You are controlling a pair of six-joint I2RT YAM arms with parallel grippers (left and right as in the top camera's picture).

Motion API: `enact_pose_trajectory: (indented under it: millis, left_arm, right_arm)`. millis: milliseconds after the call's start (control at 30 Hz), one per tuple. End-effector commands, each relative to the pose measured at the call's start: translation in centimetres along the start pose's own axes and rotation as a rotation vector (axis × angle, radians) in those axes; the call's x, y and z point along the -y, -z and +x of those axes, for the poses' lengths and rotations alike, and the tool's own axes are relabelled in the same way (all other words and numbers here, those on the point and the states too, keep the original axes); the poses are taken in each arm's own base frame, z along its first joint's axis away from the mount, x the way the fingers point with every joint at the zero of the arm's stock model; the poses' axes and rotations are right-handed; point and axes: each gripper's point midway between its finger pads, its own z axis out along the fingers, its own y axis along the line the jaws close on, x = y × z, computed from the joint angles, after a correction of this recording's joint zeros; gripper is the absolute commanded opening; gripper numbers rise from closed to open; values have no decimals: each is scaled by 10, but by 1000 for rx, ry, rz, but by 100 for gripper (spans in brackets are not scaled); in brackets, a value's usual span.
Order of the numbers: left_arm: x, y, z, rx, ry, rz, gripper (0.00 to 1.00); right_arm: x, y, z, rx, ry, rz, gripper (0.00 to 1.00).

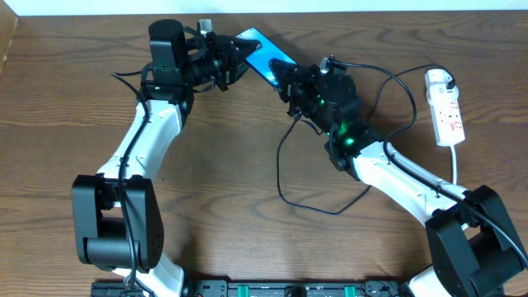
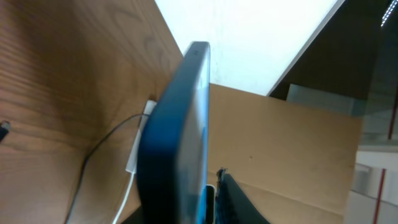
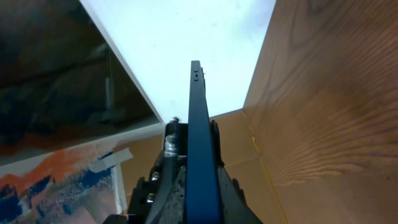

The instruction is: Plug charger to phone and switch on socket

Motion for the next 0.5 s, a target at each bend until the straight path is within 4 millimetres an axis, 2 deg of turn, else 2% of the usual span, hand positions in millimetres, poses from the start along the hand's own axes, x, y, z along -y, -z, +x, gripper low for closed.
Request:
enact_pose_trajectory:
  millis: [0, 100, 267, 467]
  left_arm:
    - [9, -1, 10, -41, -35, 20, 7]
    - [9, -1, 10, -41, -35, 20, 7]
    - [9, -1, 9, -39, -35, 20, 7]
    - [9, 10, 0, -31, -28, 29, 7]
  right_arm:
    - [-18, 3, 25, -80, 10, -28, 1]
    - [-18, 3, 26, -88, 10, -26, 3]
    - [-18, 4, 23, -94, 31, -25, 13]
    - [-24, 8, -4, -90, 100, -30, 28]
